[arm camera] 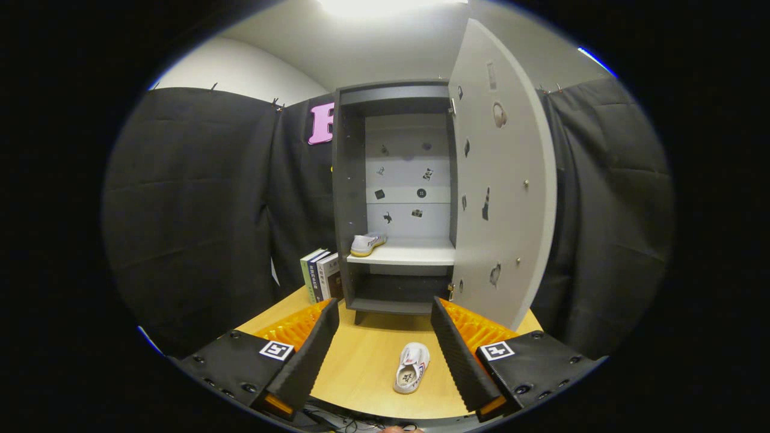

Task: Open the shoe cabinet door, grab the shoes and put them into the shoe cabinet, then close the shoe cabinet door.

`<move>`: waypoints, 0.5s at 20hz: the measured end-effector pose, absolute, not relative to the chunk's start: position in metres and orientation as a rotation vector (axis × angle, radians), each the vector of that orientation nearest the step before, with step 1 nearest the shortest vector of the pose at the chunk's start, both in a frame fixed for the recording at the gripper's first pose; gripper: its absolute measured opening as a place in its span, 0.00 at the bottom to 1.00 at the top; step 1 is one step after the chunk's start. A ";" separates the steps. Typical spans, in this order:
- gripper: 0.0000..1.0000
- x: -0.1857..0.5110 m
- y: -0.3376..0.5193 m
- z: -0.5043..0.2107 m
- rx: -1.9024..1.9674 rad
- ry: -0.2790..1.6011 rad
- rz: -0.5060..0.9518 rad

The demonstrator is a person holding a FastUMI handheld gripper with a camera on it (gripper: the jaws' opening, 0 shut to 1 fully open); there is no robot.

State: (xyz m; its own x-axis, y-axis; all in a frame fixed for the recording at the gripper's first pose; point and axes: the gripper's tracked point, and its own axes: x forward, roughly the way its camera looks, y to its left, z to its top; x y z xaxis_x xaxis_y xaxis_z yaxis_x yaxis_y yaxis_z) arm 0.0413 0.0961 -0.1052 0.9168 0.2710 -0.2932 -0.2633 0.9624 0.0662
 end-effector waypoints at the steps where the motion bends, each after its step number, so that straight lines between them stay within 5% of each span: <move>1: 0.95 0.049 0.101 -0.115 0.023 0.312 0.270; 10: 0.97 0.075 0.135 -0.272 -0.047 0.577 0.285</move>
